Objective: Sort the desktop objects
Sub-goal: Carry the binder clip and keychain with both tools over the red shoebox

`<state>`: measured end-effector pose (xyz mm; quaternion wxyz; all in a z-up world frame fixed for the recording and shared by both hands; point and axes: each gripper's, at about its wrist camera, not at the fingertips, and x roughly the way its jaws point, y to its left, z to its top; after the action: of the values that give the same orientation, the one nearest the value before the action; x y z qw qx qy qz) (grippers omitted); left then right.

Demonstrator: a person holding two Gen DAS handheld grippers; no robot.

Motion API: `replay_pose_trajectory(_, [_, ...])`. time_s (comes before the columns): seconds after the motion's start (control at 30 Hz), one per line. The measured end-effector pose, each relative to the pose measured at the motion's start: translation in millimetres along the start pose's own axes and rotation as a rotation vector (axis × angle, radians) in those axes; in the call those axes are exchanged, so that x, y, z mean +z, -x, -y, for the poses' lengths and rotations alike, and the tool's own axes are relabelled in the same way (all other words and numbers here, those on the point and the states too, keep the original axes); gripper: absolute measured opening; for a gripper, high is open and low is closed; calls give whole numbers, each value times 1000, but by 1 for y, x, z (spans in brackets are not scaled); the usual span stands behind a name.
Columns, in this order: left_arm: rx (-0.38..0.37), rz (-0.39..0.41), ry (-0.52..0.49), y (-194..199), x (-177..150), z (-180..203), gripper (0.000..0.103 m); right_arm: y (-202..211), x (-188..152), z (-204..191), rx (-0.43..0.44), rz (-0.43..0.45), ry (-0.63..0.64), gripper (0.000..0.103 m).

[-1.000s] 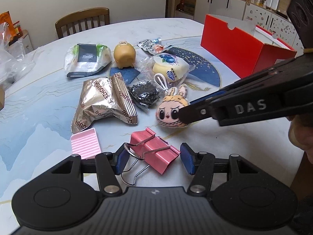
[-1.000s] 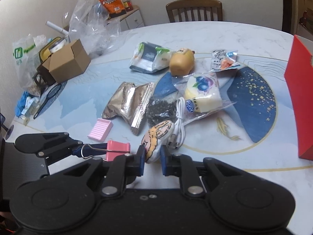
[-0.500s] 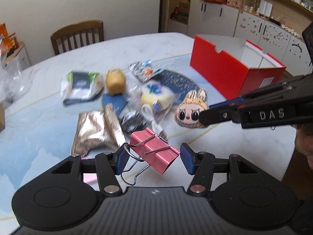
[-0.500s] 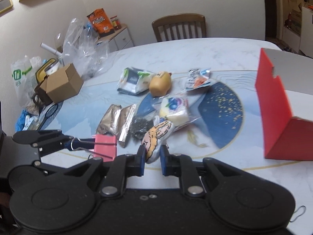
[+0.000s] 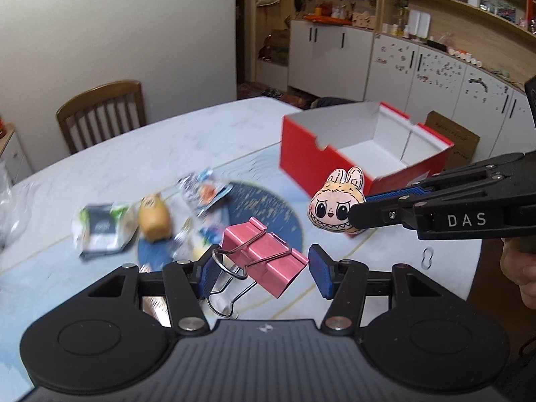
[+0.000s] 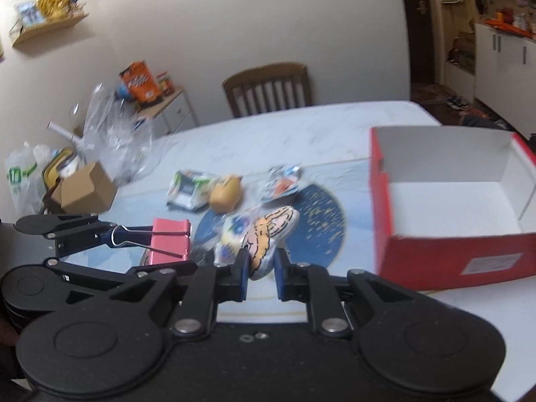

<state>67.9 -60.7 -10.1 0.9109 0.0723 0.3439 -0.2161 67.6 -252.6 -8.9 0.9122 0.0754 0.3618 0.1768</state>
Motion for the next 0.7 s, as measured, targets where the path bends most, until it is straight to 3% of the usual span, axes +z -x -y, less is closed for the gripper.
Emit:
replay_pose_trajectory(0.3, [-47, 62, -90, -14, 45, 40, 56, 28, 17, 37, -71, 82, -21, 15])
replay_pose_trajectory(0.7, [-113, 78, -168, -55, 90, 100, 56, 45, 27, 101, -163, 126, -61, 15])
